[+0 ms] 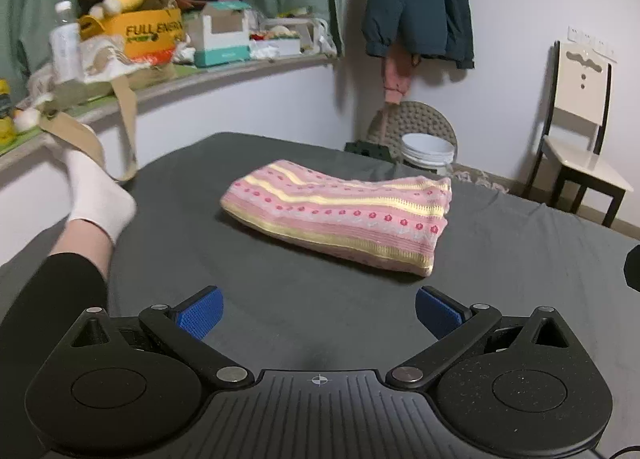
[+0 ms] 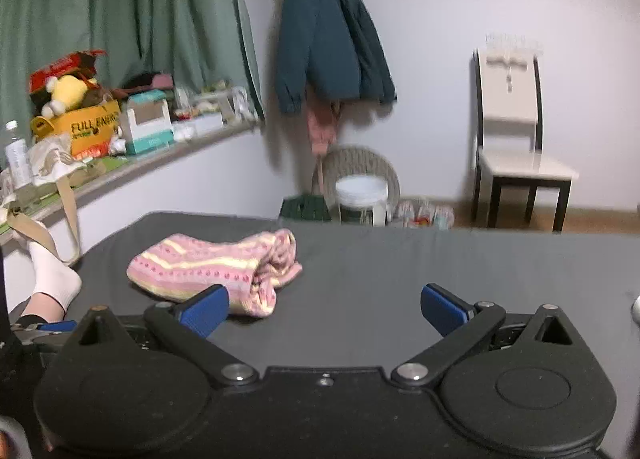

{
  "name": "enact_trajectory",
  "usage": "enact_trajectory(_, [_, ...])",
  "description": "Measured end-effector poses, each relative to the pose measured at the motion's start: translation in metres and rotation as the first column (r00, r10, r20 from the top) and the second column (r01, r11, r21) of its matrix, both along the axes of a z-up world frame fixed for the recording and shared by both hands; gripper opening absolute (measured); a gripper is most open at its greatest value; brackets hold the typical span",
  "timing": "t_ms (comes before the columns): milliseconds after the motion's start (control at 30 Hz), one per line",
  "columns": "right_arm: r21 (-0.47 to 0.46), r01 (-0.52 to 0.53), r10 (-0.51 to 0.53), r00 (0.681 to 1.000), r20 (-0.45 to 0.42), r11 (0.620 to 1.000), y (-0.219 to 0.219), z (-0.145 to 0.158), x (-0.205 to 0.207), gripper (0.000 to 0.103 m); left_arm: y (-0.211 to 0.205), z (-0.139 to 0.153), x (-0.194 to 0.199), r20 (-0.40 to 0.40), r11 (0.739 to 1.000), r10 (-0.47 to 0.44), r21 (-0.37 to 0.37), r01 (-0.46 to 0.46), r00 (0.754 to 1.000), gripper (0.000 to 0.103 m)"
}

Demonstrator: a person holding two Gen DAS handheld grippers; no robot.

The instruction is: Fold clothes

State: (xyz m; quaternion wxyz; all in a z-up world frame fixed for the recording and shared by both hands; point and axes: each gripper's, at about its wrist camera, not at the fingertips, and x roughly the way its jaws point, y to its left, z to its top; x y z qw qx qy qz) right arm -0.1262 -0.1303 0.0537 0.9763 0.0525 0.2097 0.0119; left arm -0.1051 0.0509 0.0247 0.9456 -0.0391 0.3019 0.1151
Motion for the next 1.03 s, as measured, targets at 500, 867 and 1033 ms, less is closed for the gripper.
enact_trajectory(500, [-0.003, -0.071, 0.071, 0.993, -0.092, 0.997, 0.006, -0.019, -0.008, 0.103, 0.009, 0.001, -0.012, -0.068, 0.995, -0.034, 0.096, 0.040, 0.997, 0.103])
enact_trajectory(867, [-0.006, -0.020, 0.019, 0.982, -0.190, 1.000, 0.010, -0.045, -0.008, 0.103, -0.002, 0.004, -0.014, -0.067, 0.992, -0.104, 0.069, 0.109, 0.992, 0.103])
enact_trajectory(1033, [-0.015, -0.012, 0.009, 0.980, -0.198, 1.000, 0.016, -0.046, -0.017, 0.103, 0.001, 0.003, -0.016, -0.071, 0.994, -0.092, 0.050, 0.095, 0.993, 0.103])
